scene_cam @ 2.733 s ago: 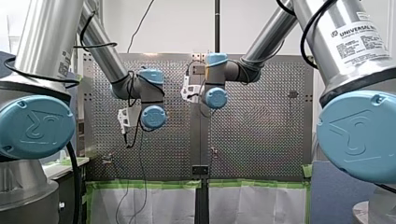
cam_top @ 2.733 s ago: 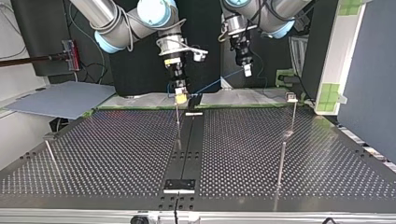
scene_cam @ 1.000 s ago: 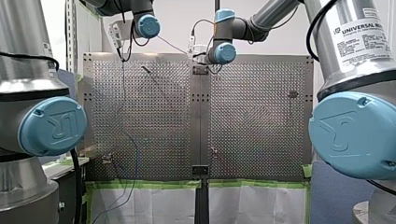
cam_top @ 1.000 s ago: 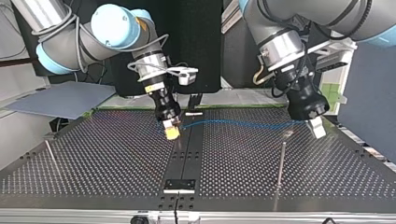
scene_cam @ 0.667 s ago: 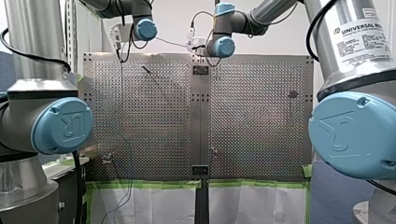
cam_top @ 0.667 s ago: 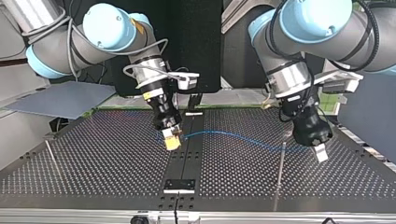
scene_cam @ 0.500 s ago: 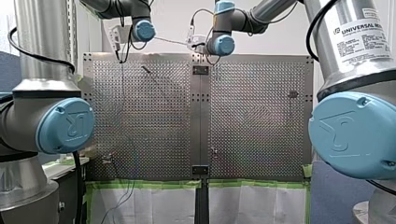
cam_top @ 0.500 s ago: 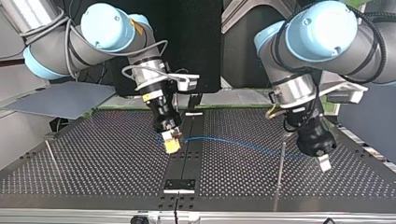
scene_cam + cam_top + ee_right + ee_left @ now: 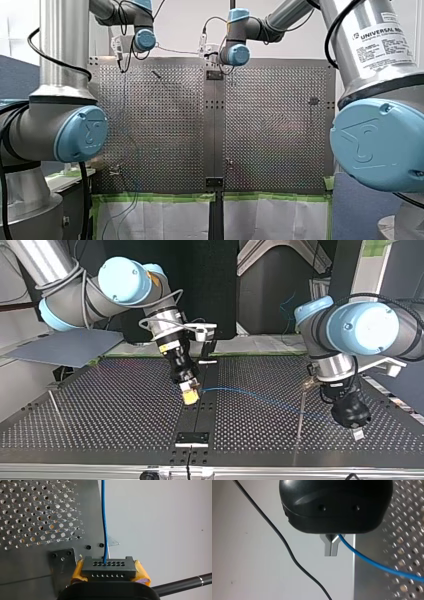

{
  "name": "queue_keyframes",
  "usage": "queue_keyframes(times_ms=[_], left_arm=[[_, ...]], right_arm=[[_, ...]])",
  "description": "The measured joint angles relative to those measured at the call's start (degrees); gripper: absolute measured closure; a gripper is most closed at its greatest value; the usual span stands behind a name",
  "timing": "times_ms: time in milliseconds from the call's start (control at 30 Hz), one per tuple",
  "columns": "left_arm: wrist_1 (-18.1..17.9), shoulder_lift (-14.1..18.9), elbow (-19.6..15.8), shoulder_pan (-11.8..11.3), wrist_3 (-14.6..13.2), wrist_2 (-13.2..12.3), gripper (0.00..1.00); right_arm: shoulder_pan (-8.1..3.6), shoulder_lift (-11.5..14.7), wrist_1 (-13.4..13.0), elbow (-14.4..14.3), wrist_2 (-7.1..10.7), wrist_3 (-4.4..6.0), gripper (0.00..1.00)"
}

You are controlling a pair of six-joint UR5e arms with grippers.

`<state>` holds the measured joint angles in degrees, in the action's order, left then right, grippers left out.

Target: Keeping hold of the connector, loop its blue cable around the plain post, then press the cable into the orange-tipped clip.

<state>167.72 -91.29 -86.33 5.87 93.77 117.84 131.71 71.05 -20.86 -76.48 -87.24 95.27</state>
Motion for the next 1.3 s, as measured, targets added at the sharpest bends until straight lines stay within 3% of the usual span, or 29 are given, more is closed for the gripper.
queue_keyframes(times_ms=[300,833,1133,1300], left_arm=[[-1.23,-1.49,-0.01,-5.62,2.27,-5.62,1.0],[-2.8,-8.51,-0.11,-15.34,4.3,-15.46,1.0],[-3.69,-10.3,-2.32,-15.47,4.46,-20.87,1.0],[-4.08,-10.32,-3.5,-14.66,4.51,-21.6,1.0]], right_arm=[[-0.28,-1.0,-1.15,0.28,0.04,0.02,1.0],[-0.94,-4.32,-4.09,0.29,-0.89,-0.31,1.0],[-1.6,-5.89,-4.54,0.23,-2.68,-0.99,1.0],[-1.89,-6.6,-4.55,0.23,-3.45,-1.24,1.0]])
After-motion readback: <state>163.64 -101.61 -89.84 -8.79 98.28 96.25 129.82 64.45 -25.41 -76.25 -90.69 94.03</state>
